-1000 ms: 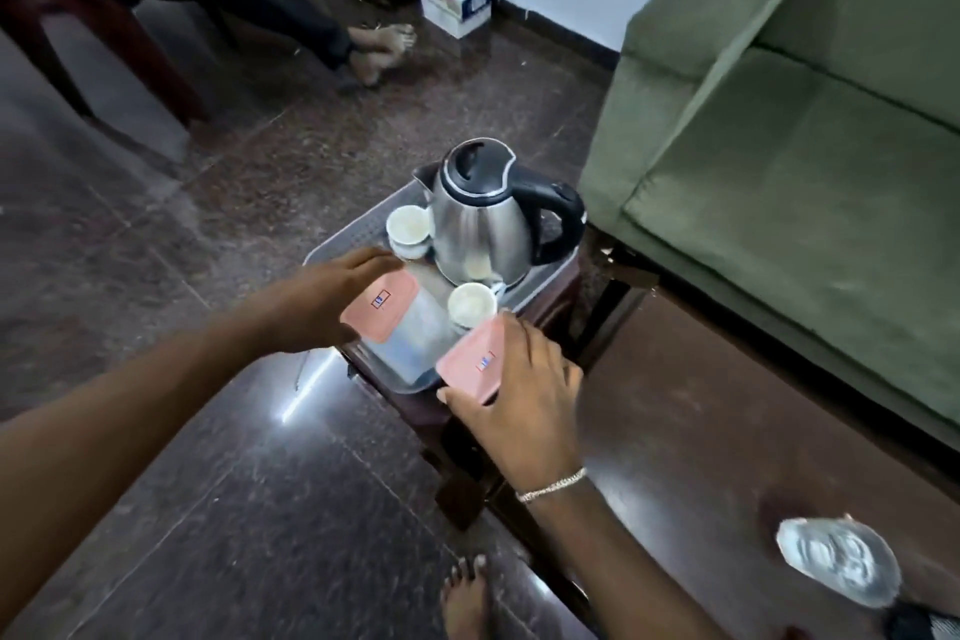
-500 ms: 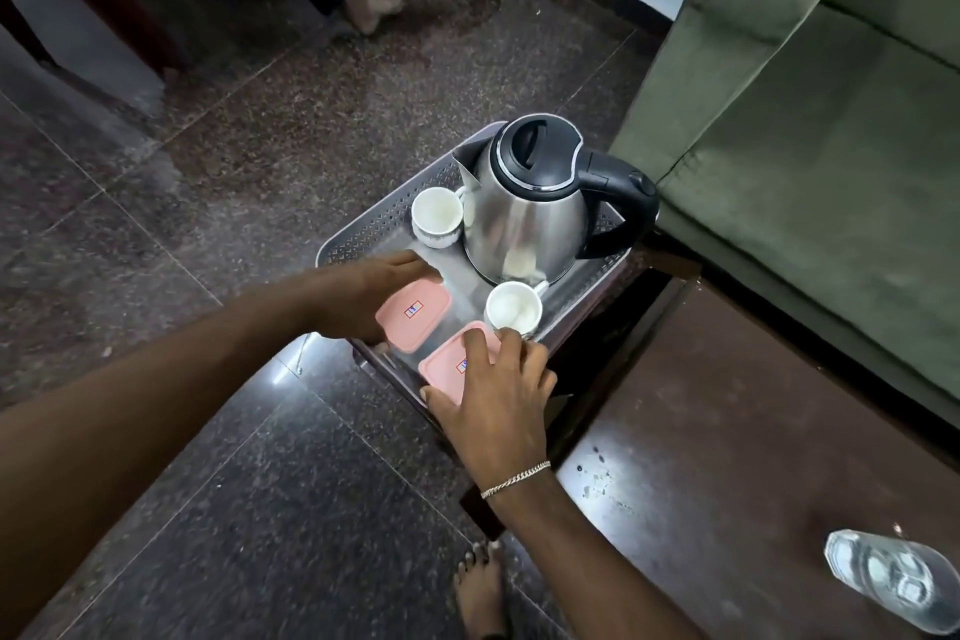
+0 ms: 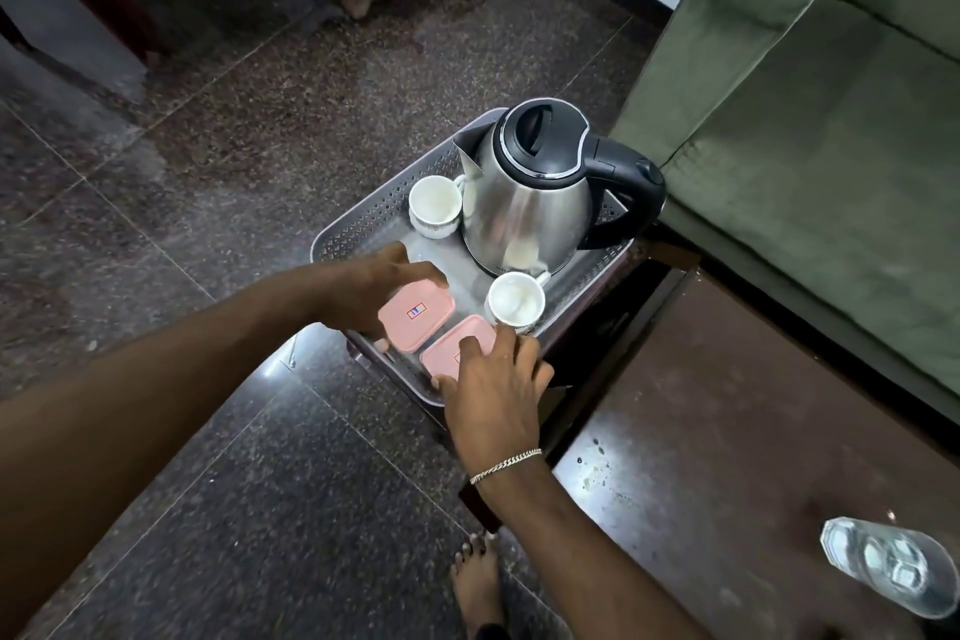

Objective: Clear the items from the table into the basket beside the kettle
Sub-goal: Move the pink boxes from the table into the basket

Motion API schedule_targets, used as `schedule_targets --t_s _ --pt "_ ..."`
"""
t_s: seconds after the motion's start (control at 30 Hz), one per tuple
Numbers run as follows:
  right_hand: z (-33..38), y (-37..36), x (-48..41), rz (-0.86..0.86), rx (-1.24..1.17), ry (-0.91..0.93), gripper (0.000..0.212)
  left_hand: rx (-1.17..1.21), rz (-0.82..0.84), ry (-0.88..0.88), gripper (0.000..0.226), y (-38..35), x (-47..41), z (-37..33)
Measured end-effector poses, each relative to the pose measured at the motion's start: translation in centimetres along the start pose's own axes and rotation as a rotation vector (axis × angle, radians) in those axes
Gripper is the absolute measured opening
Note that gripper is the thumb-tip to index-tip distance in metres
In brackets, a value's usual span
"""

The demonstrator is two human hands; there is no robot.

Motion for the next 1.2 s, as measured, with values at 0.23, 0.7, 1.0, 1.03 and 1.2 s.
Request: schedule_targets --t_s 0.23,0.7,1.0,1.03,1.2 --pt "-1.1 1.1 0.6 -0.011 -0.031 0.057 0.034 -0.094 0.0 0.073 0.108 0.7 0.6 -1.9" --pt "-20.9 6.7 12.2 -0.272 -0.236 -0.048 0.015 0.125 -0.611 -0.19 0.063 -2.3 0.7 -18.3" --pt "-38.5 8.8 24.1 -0.303 -0.231 -0.187 0.019 0.257 -0.414 -0.353 0.06 -13.6 -5.5 -38.3" --pt "-40.2 9.1 25.3 -0.302 -0.236 -0.203 0.02 0.274 -0.374 -0.365 0.059 -15.0 -6.0 -40.2" --pt "-48.4 9.6 31.7 -0.284 -0.277 -0.334 0.025 0.19 -0.228 -0.448 0.074 -22.7 -8.5 -48.8"
Point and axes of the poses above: each hand's wrist, its own x-axis away from the middle knuckle, its own y-axis out of the back of the hand, z = x × y, the point moved 1 cm from there along -x, towards the middle knuckle, and after that the axes turned 6 degrees about -x, right-handed, at the moved point
